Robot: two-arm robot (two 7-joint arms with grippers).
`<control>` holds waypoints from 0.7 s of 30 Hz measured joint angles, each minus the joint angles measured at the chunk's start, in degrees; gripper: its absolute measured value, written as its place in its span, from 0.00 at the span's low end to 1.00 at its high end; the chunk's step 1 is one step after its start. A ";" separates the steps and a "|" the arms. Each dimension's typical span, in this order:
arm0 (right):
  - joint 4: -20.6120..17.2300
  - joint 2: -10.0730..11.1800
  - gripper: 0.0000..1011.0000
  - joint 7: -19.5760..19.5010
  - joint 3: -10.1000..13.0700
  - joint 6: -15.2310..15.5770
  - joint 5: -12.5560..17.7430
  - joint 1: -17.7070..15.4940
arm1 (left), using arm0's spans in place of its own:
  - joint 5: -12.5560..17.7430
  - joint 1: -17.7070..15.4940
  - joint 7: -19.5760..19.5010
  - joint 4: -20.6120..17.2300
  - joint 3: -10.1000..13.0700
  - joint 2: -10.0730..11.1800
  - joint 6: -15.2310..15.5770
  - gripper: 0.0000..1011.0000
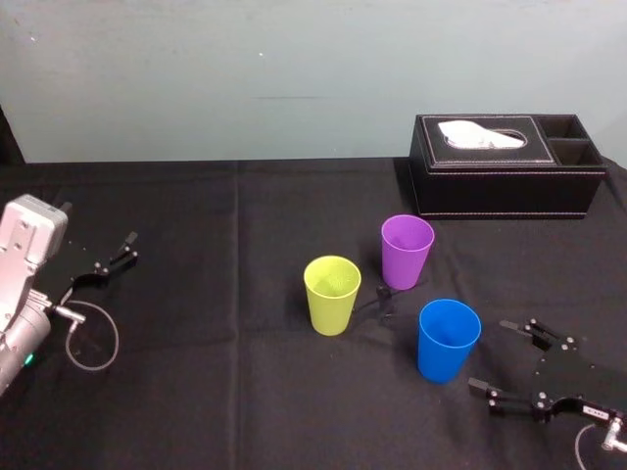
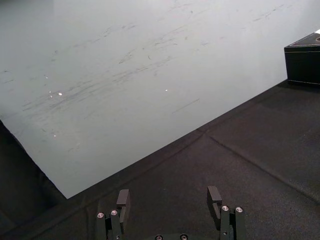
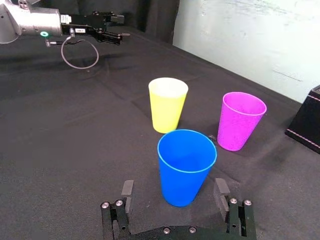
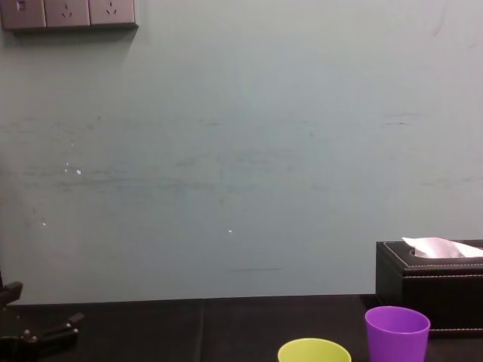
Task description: Stack the three plastic cups sequentially using one hand.
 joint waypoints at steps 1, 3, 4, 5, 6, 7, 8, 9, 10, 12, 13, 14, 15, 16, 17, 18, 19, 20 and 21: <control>0.13 -0.20 0.99 0.06 -0.16 0.07 -0.08 0.17 | 0.00 0.00 0.00 0.00 0.00 0.00 0.00 1.00; 0.31 -0.44 0.99 0.14 -0.32 0.09 -0.12 0.35 | 0.00 0.00 0.00 0.00 0.00 0.00 0.00 1.00; 0.54 -0.68 0.99 0.23 -0.49 0.09 -0.12 0.55 | 0.00 0.00 0.00 0.00 0.00 0.00 0.00 1.00; 0.63 -0.79 0.99 0.27 -0.56 0.09 -0.12 0.65 | 0.00 0.00 0.00 0.00 0.00 0.00 0.00 1.00; 0.74 -0.90 0.99 0.31 -0.64 0.10 -0.12 0.76 | 0.00 0.00 0.00 0.00 0.00 0.00 0.00 1.00; 0.84 -1.00 0.99 0.33 -0.71 0.12 -0.12 0.85 | 0.00 0.00 0.00 0.00 0.00 0.00 0.00 1.00; 1.13 -1.22 0.99 0.38 -0.90 0.18 -0.12 1.09 | 0.00 0.00 0.00 0.00 0.00 0.00 0.00 1.00; 1.28 -1.33 0.99 0.40 -1.00 0.21 -0.12 1.20 | 0.00 0.00 0.00 0.00 0.00 0.00 0.00 1.00; 1.40 -1.43 0.99 0.42 -1.07 0.24 -0.10 1.30 | 0.00 0.00 0.00 0.00 0.00 0.00 0.00 1.00; 1.82 -1.73 0.99 0.51 -1.30 0.30 0.04 1.61 | 0.00 0.00 0.00 0.00 0.00 0.00 0.00 1.00; 2.08 -1.92 0.99 0.56 -1.45 0.34 0.11 1.81 | 0.00 0.00 0.00 0.00 0.00 0.00 0.00 1.00; 2.18 -2.03 0.99 0.58 -1.52 0.36 0.16 1.90 | 0.00 0.00 0.00 0.00 0.00 0.00 0.00 1.00; 2.37 -2.21 0.99 0.62 -1.62 0.39 0.31 2.04 | 0.00 0.00 0.00 0.00 0.00 0.00 0.00 1.00; 2.48 -2.28 0.99 0.66 -1.69 0.39 0.41 2.10 | 0.00 0.00 0.00 0.00 0.00 0.00 0.00 1.00; 2.58 -2.36 0.99 0.71 -1.74 0.39 0.49 2.16 | 0.00 0.00 0.00 0.00 0.00 0.00 0.00 1.00; 2.66 -2.43 0.99 0.77 -1.81 0.40 0.57 2.25 | 0.00 0.00 0.00 0.00 0.00 0.00 0.00 1.00; 2.77 -2.52 0.99 0.81 -1.87 0.41 0.63 2.34 | 0.00 0.00 0.00 0.00 0.00 0.00 0.00 1.00; 3.03 -2.70 0.99 0.85 -2.02 0.44 0.78 2.53 | 0.00 0.00 0.00 0.00 0.00 0.00 0.00 1.00; 3.15 -2.78 0.99 0.87 -2.08 0.46 0.88 2.61 | 0.00 0.00 0.00 0.00 0.00 0.00 0.00 1.00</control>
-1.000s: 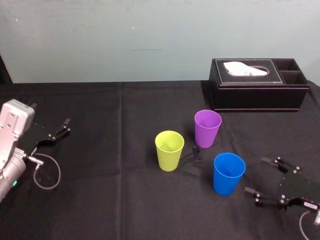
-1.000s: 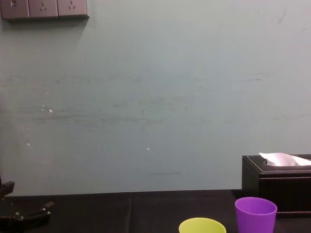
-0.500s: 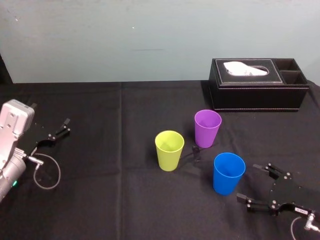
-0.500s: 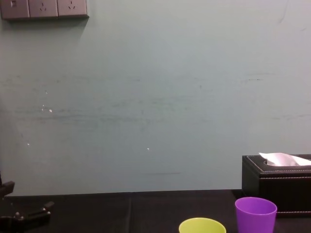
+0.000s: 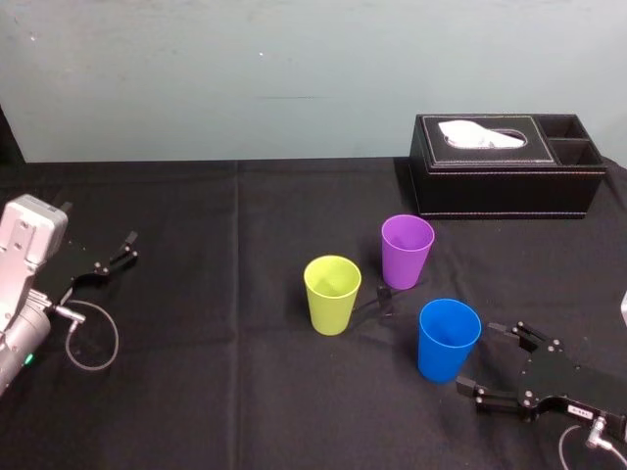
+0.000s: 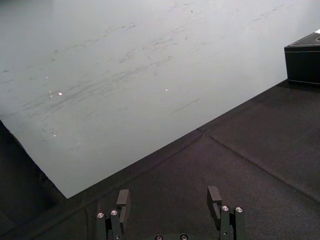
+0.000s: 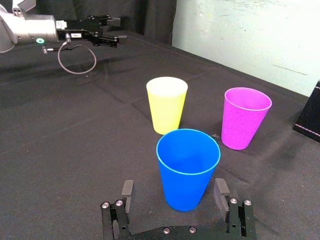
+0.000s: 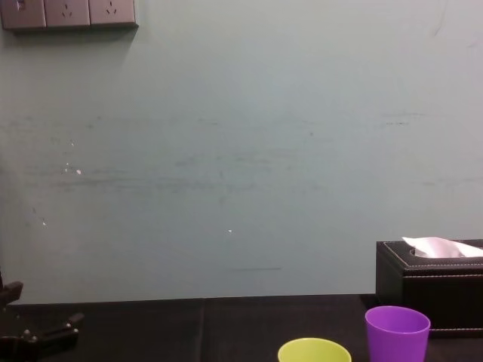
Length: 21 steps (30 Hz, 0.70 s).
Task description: Stack the three plastic cups sequentially using one hand.
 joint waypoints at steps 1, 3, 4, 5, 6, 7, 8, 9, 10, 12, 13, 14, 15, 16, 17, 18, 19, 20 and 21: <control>0.13 -0.07 0.99 0.03 -0.07 0.01 0.09 0.07 | 0.00 0.00 0.00 0.00 0.00 0.00 0.01 1.00; 0.46 -0.31 0.99 0.07 -0.21 0.06 0.31 0.29 | 0.00 0.00 0.00 0.00 0.00 0.00 0.00 1.00; 0.56 -0.38 0.99 0.07 -0.26 0.08 0.41 0.36 | 0.00 0.00 0.00 0.00 0.00 0.00 0.00 1.00; 0.64 -0.45 0.99 0.08 -0.31 0.11 0.51 0.44 | 0.00 0.00 0.00 0.00 0.00 0.00 0.00 1.00; 0.80 -0.56 0.99 0.11 -0.40 0.16 0.66 0.60 | 0.00 0.00 0.00 0.00 0.00 0.00 0.00 1.00; 0.90 -0.62 0.99 0.14 -0.44 0.18 0.74 0.69 | 0.00 0.00 0.00 0.00 0.00 0.00 0.00 1.00; 0.99 -0.68 0.99 0.16 -0.49 0.19 0.83 0.79 | 0.00 0.00 0.00 0.00 0.00 0.00 0.00 1.00; 1.16 -0.80 0.99 0.24 -0.63 0.21 0.98 0.98 | 0.00 0.00 0.00 0.00 0.00 0.00 0.00 1.00; 1.24 -0.85 0.99 0.28 -0.70 0.21 1.02 1.10 | 0.00 0.00 0.00 0.00 0.00 0.00 0.00 1.00; 1.47 -1.02 0.99 0.30 -0.88 0.25 1.09 1.38 | 0.00 0.00 0.00 0.00 0.00 0.00 0.00 1.00; 1.58 -1.08 0.99 0.30 -0.96 0.27 1.12 1.50 | 0.00 0.00 0.00 0.00 0.00 0.00 0.01 1.00; 1.66 -1.15 0.99 0.31 -1.03 0.28 1.14 1.61 | 0.00 0.00 0.00 0.00 0.00 0.00 0.00 1.00; 1.86 -1.30 0.99 0.31 -1.18 0.30 1.19 1.82 | 0.00 0.00 0.00 0.00 0.00 0.00 0.00 1.00; 1.97 -1.39 0.99 0.31 -1.26 0.31 1.21 1.94 | 0.00 0.00 0.00 0.00 0.00 0.00 0.00 1.00; 2.04 -1.46 0.99 0.30 -1.32 0.31 1.22 2.03 | 0.00 0.00 0.00 0.00 0.01 0.00 0.00 1.00; 2.23 -1.61 0.99 0.30 -1.45 0.35 1.31 2.25 | 0.00 0.00 0.00 0.00 0.00 0.00 0.01 1.00; 2.32 -1.69 0.99 0.30 -1.51 0.37 1.37 2.36 | 0.00 0.00 0.00 0.00 0.00 0.00 0.00 1.00; 2.39 -1.76 0.99 0.29 -1.56 0.39 1.42 2.47 | 0.00 0.00 0.00 0.00 0.00 0.00 0.00 1.00; 2.54 -1.90 0.99 0.28 -1.67 0.40 1.51 2.69 | 0.00 0.00 0.00 0.00 0.00 0.00 0.00 1.00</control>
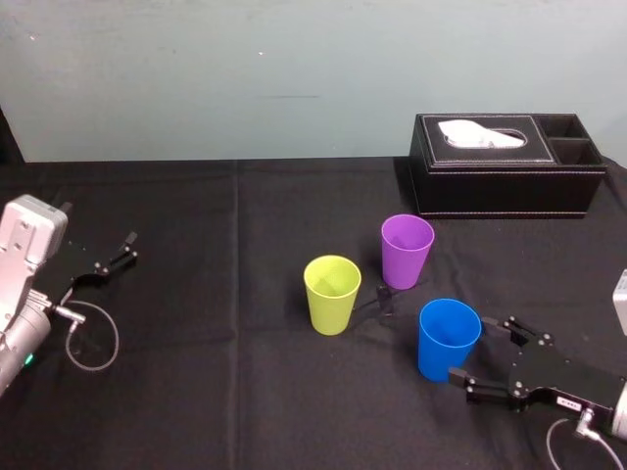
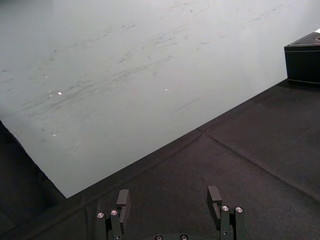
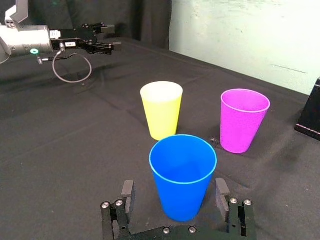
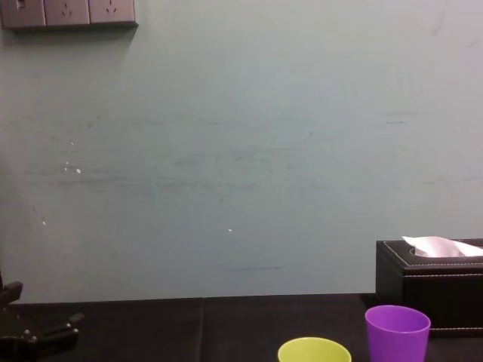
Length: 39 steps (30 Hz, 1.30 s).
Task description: Stack the three plastic cups sequentially using one hand.
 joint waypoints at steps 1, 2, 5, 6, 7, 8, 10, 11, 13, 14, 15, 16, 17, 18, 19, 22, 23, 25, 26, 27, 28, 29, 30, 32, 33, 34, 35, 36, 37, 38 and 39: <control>0.07 -0.06 0.99 0.00 -0.04 0.01 0.04 0.11 | 0.00 0.00 0.00 0.00 0.00 0.00 0.00 1.00; 0.22 -0.18 0.99 0.00 -0.15 0.02 0.12 0.36 | 0.00 0.00 0.00 0.00 0.00 0.00 0.00 1.00; 0.54 -0.40 0.99 0.00 -0.40 0.02 0.19 0.85 | 0.00 0.00 0.00 0.00 0.00 0.00 0.00 1.00; 0.64 -0.46 0.99 0.01 -0.49 0.02 0.20 0.99 | 0.00 0.00 0.00 0.00 0.00 0.00 0.00 1.00; 0.73 -0.52 0.99 0.02 -0.57 0.03 0.19 1.11 | 0.00 0.00 0.00 0.00 0.00 0.00 0.00 1.00; 0.81 -0.58 0.99 0.02 -0.67 0.04 0.19 1.24 | 0.00 0.00 0.00 0.00 0.00 0.00 0.00 1.00; 1.01 -0.72 0.99 0.06 -0.90 0.11 0.20 1.59 | 0.00 0.00 0.00 0.00 0.00 0.00 0.00 1.00; 1.06 -0.75 0.99 0.07 -0.97 0.15 0.21 1.69 | 0.00 0.00 0.00 0.00 0.00 0.00 0.00 1.00; 1.29 -0.91 0.99 0.12 -1.23 0.23 0.24 2.07 | 0.00 0.00 0.00 0.00 0.00 0.00 0.00 1.00; 1.44 -1.02 0.99 0.15 -1.39 0.29 0.27 2.35 | 0.00 0.00 0.00 0.00 0.00 0.00 0.00 1.00; 1.44 -1.02 0.99 0.15 -1.39 0.29 0.27 2.35 | 0.00 0.00 0.00 0.00 0.00 0.00 0.00 1.00; 1.65 -1.15 0.99 0.16 -1.59 0.35 0.28 2.65 | 0.00 0.00 0.00 0.00 0.00 0.00 0.00 1.00; 1.74 -1.20 0.99 0.17 -1.67 0.38 0.28 2.78 | 0.00 0.00 0.00 0.00 0.00 0.00 0.00 1.00; 2.01 -1.36 0.99 0.18 -1.89 0.46 0.25 3.11 | 0.00 0.00 0.00 0.00 0.00 0.00 0.00 1.00; 2.01 -1.36 0.99 0.18 -1.89 0.46 0.25 3.11 | 0.00 0.00 0.00 0.00 0.00 0.00 0.00 1.00; 2.85 -1.78 0.99 0.27 -2.48 0.62 0.11 4.18 | 0.00 0.00 0.00 0.00 0.00 0.00 0.00 1.00; 2.99 -1.86 0.99 0.29 -2.57 0.65 0.07 4.39 | 0.00 0.00 0.00 0.00 0.00 0.00 0.00 1.00; 3.54 -2.14 0.99 0.34 -2.96 0.71 -0.06 5.00 | 0.00 0.00 0.00 0.00 0.00 0.00 0.00 1.00; 3.54 -2.14 0.99 0.34 -2.96 0.71 -0.06 5.00 | 0.00 0.00 0.00 0.00 0.00 0.00 0.00 1.00; 3.82 -2.28 0.99 0.35 -3.16 0.74 -0.13 5.34 | 0.00 0.00 0.00 0.00 0.00 0.00 0.00 1.00; 4.14 -2.43 0.99 0.36 -3.39 0.82 -0.28 5.72 | 0.00 0.00 0.00 0.00 0.00 0.00 0.00 1.00; 4.28 -2.50 0.99 0.37 -3.49 0.87 -0.33 5.87 | 0.00 0.00 0.00 0.00 0.00 0.00 0.00 1.00; 4.41 -2.56 0.99 0.38 -3.57 0.89 -0.37 6.01 | 0.00 0.00 0.00 0.00 0.00 0.00 0.00 1.00; 4.65 -2.68 0.99 0.41 -3.73 0.91 -0.43 6.27 | 0.00 0.00 0.00 0.00 0.00 0.00 0.00 1.00; 4.90 -2.83 0.99 0.46 -3.93 0.93 -0.48 6.53 | 0.00 0.00 0.00 0.00 0.00 0.00 0.00 1.00; 5.08 -2.97 0.99 0.47 -4.10 0.95 -0.55 6.80 | 0.00 0.00 0.00 0.00 0.00 0.00 0.00 1.00; 5.16 -3.03 0.99 0.48 -4.18 0.97 -0.59 6.94 | 0.00 0.00 0.00 0.00 0.00 0.00 0.00 1.00; 5.23 -3.10 0.99 0.48 -4.28 0.99 -0.65 7.05 | 0.00 0.00 0.00 0.00 0.00 0.00 0.00 1.00; 5.31 -3.17 0.99 0.48 -4.38 0.99 -0.73 7.16 | 0.00 0.00 0.00 0.00 0.00 0.00 0.00 1.00; 5.45 -3.31 0.99 0.44 -4.54 0.99 -0.87 7.37 | 0.00 0.00 0.00 0.00 0.00 0.00 0.00 1.00; 5.54 -3.39 0.99 0.43 -4.62 0.99 -0.90 7.48 | 0.00 0.00 0.00 0.00 0.00 0.00 0.00 1.00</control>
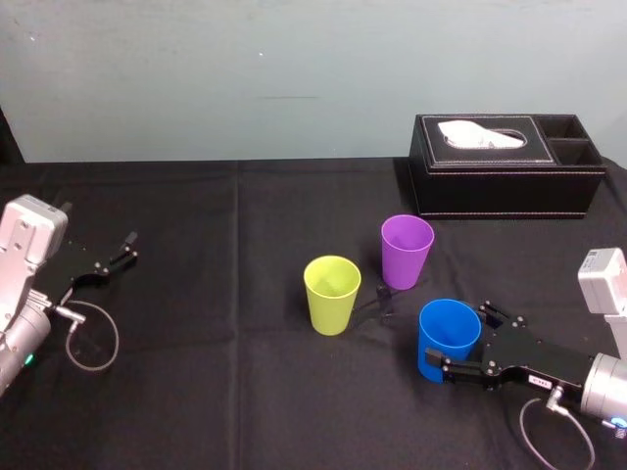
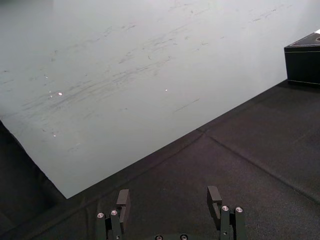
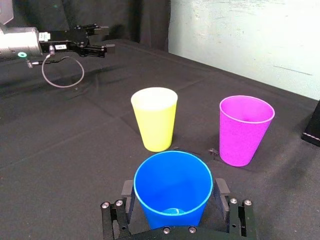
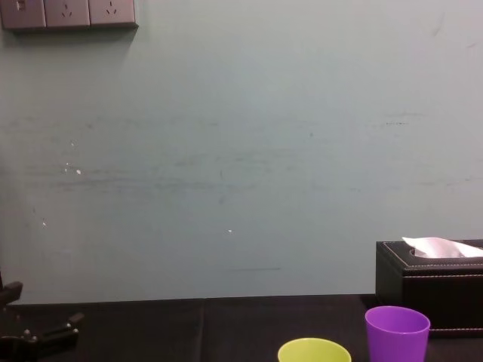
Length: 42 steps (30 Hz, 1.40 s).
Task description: Stack the three plastic cups sequentially using one hand.
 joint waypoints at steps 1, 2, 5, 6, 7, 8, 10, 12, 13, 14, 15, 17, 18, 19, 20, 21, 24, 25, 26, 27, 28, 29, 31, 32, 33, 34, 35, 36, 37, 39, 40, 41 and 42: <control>0.08 -0.08 0.99 -0.01 -0.05 0.00 -0.02 0.08 | 0.00 0.00 0.00 0.00 0.00 0.00 0.00 1.00; 0.16 -0.18 0.99 -0.03 -0.12 0.00 -0.03 0.18 | 0.00 0.00 0.00 0.00 0.00 0.00 0.00 1.00; 0.38 -0.53 0.99 -0.18 -0.17 -0.02 -0.01 0.42 | 0.00 0.00 0.00 0.00 0.00 0.00 0.00 1.00; 0.41 -0.58 0.99 -0.23 -0.17 -0.04 0.00 0.45 | 0.00 0.00 0.00 0.00 0.00 0.00 0.00 1.00; 0.43 -0.62 0.99 -0.30 -0.17 -0.05 0.01 0.47 | 0.00 0.01 0.00 0.00 0.00 0.00 0.00 1.00; 0.44 -0.66 0.99 -0.44 -0.17 -0.06 0.01 0.49 | 0.00 0.00 0.00 0.00 0.00 0.00 0.00 1.00; 0.46 -0.72 0.99 -0.59 -0.18 -0.08 0.00 0.56 | 0.00 0.00 0.00 0.00 0.00 0.00 0.00 1.00; 0.46 -0.71 0.99 -0.59 -0.18 -0.08 0.00 0.56 | 0.00 0.00 0.00 0.00 0.00 0.00 0.00 1.00; 0.46 -0.70 0.99 -0.59 -0.18 -0.09 0.00 0.54 | 0.00 0.00 0.00 0.00 0.00 0.00 0.00 1.00; 0.46 -0.69 0.99 -0.59 -0.18 -0.09 0.00 0.54 | 0.00 0.00 0.00 0.00 0.00 0.00 0.00 1.00; 0.46 -0.68 0.99 -0.59 -0.18 -0.10 0.00 0.53 | 0.00 0.00 0.00 0.00 0.00 0.00 0.00 1.00; 0.46 -0.67 0.99 -0.59 -0.18 -0.11 0.01 0.52 | 0.00 0.00 0.00 0.00 0.00 0.00 0.00 1.00; 0.45 -0.66 0.99 -0.59 -0.18 -0.11 0.01 0.52 | 0.00 0.00 0.00 0.00 0.00 0.00 0.00 1.00; 0.45 -0.66 0.98 -0.59 -0.18 -0.12 0.02 0.51 | 0.00 0.00 0.00 0.00 0.00 0.00 0.00 1.00; 0.46 -0.66 0.96 -0.59 -0.18 -0.12 0.02 0.51 | 0.00 0.00 0.00 0.00 0.00 0.00 0.00 1.00; 0.46 -0.65 0.95 -0.59 -0.18 -0.12 0.02 0.50 | 0.00 0.00 0.00 0.00 0.00 0.00 0.00 1.00; 0.45 -0.64 0.86 -0.58 -0.16 -0.15 0.04 0.48 | 0.00 0.00 0.00 0.00 0.00 0.00 0.00 1.00; 0.45 -0.63 0.85 -0.58 -0.16 -0.16 0.05 0.48 | 0.00 0.00 0.00 0.00 0.00 0.00 0.00 1.00; 0.44 -0.63 0.83 -0.58 -0.16 -0.16 0.05 0.48 | 0.00 0.00 0.00 0.00 0.00 0.00 0.00 1.00; 0.44 -0.63 0.80 -0.58 -0.16 -0.16 0.05 0.47 | 0.00 0.00 0.00 0.00 0.00 0.00 0.00 1.00; 0.44 -0.62 0.79 -0.57 -0.15 -0.16 0.06 0.47 | 0.00 0.00 0.00 0.00 0.00 0.00 0.00 1.00; 0.43 -0.62 0.77 -0.57 -0.15 -0.16 0.06 0.47 | 0.00 0.00 0.00 0.00 0.00 0.00 0.00 1.00; 0.42 -0.61 0.75 -0.57 -0.14 -0.16 0.08 0.46 | 0.00 0.00 0.00 0.00 0.00 0.00 0.00 1.00; 0.42 -0.60 0.75 -0.56 -0.13 -0.16 0.09 0.45 | 0.00 0.00 0.00 0.00 0.00 0.00 0.00 1.00; 0.41 -0.60 0.74 -0.57 -0.13 -0.16 0.09 0.45 | 0.00 0.00 0.00 0.00 0.00 0.00 0.00 1.00; 0.41 -0.59 0.74 -0.56 -0.12 -0.16 0.10 0.44 | 0.00 0.00 0.00 0.00 0.00 0.00 0.00 1.00; 0.41 -0.59 0.73 -0.56 -0.12 -0.16 0.10 0.44 | 0.00 0.00 0.00 0.00 0.00 0.00 0.00 1.00; 0.41 -0.59 0.73 -0.56 -0.11 -0.17 0.10 0.44 | 0.00 0.00 0.00 0.00 0.00 0.00 0.00 1.00; 0.40 -0.58 0.73 -0.57 -0.11 -0.17 0.10 0.44 | 0.00 0.00 0.00 0.00 0.00 0.00 0.00 1.00; 0.39 -0.57 0.72 -0.56 -0.10 -0.17 0.11 0.44 | 0.00 0.00 0.00 0.00 0.00 0.00 0.00 1.00; 0.39 -0.57 0.72 -0.56 -0.09 -0.16 0.11 0.44 | 0.00 0.00 0.00 0.00 0.00 0.00 0.00 1.00; 0.38 -0.57 0.72 -0.56 -0.08 -0.16 0.11 0.44 | 0.00 0.00 0.00 0.00 0.00 0.00 0.00 1.00; 0.38 -0.57 0.72 -0.56 -0.08 -0.16 0.11 0.44 | 0.00 0.00 0.00 0.00 0.00 0.00 0.00 1.00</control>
